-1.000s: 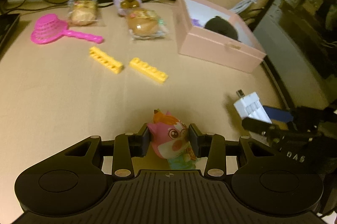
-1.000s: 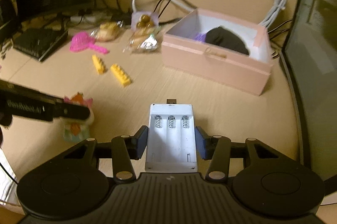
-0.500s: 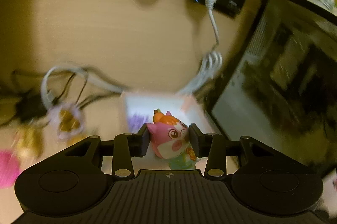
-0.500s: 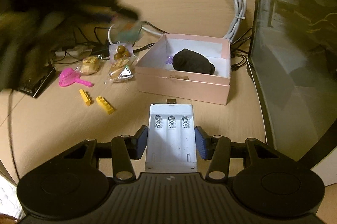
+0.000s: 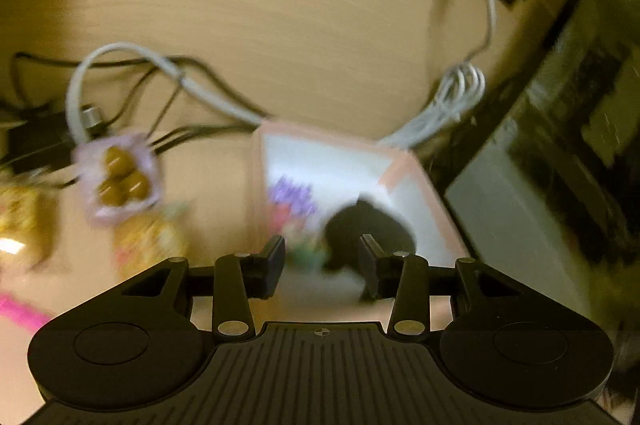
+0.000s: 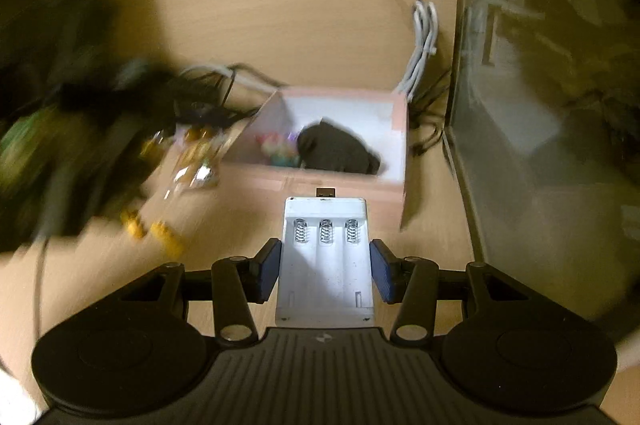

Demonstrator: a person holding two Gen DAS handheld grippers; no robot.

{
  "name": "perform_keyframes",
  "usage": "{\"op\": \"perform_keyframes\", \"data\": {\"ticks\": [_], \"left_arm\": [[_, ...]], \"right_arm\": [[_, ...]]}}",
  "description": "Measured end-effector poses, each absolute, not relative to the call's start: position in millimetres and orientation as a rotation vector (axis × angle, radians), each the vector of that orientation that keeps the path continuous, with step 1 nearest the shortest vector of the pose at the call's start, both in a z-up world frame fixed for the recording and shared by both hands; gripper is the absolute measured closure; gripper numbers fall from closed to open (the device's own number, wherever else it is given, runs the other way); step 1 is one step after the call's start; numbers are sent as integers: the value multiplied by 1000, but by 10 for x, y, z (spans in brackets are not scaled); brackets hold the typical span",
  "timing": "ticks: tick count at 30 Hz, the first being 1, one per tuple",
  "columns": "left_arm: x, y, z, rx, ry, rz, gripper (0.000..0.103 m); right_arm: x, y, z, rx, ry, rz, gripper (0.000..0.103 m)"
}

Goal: Organize objects

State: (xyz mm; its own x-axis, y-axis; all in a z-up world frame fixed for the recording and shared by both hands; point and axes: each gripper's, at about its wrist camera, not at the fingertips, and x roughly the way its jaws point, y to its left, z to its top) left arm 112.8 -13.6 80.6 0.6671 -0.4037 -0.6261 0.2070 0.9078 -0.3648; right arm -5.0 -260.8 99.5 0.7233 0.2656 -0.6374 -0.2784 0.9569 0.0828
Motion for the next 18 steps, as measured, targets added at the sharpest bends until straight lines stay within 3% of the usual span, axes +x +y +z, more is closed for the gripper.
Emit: {"op": "perform_keyframes", "data": {"ticks": [10,12,14,18], "left_arm": [[63,686,531,-361,878,-230,59],[-61,844,460,-388,894,-189,59],[-142,998,419,-411,903,-146,59],[-207,1219,371,-421,921,-82,59]], "right_arm": [[1335,-2020,1370,-253,527,153,56],[1622,-1936,1321,-270,550,149,50],[1800,-1906,1257,-261,582,125,36],[1679,-1880,1185,-186,628,182,25]]}}
